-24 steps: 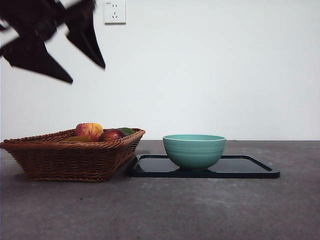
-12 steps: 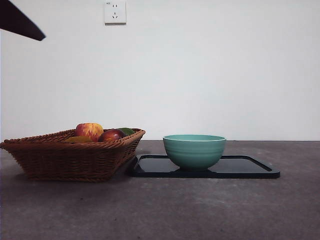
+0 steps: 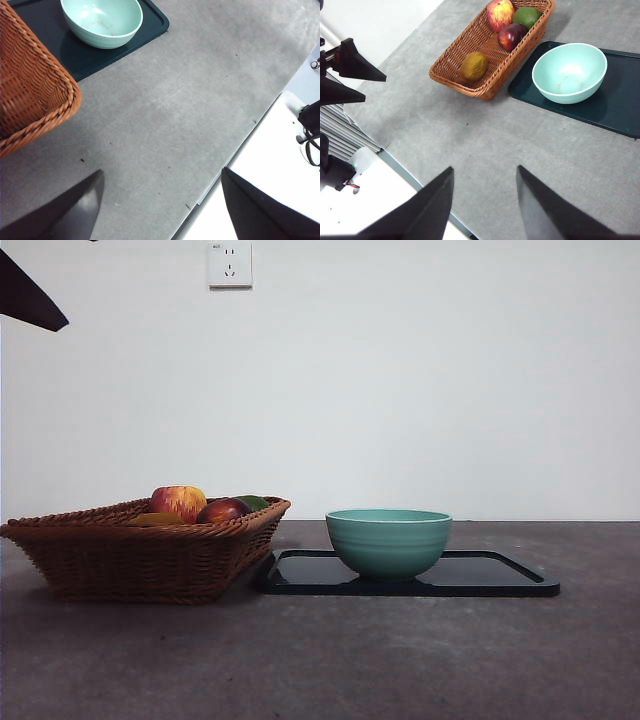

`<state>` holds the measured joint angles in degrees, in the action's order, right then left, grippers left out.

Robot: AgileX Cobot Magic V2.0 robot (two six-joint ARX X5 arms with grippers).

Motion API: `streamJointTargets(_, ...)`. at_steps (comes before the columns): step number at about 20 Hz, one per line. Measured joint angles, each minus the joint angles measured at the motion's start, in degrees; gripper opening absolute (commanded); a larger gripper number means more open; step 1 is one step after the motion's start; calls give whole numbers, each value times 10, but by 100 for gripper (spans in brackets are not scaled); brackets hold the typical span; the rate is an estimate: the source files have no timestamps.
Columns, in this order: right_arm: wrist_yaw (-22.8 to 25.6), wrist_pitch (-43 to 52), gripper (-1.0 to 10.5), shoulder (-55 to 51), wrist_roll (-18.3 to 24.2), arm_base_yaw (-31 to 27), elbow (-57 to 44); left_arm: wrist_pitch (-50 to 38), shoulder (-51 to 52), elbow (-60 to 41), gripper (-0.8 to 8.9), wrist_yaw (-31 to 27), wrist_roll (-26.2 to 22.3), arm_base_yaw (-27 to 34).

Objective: Pick up the wifruite, put it on the bowl, pick up the plate, put it on desk

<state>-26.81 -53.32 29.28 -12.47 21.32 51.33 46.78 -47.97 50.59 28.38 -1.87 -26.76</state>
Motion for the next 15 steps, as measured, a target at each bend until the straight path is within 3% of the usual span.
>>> streamJointTargets(4,0,0,200,0,-17,0,0,0,0,0,371,0,-2,0)
streamJointTargets(9,23,56,222,16,-83,0,2,0,0,0,371,0,-2,0)
streamJointTargets(12,60,77,223,76,-103,0,28,0,0,0,371,0,-2,0)
streamJointTargets(15,87,79,232,166,-95,0,78,0,0,0,371,0,-2,0)
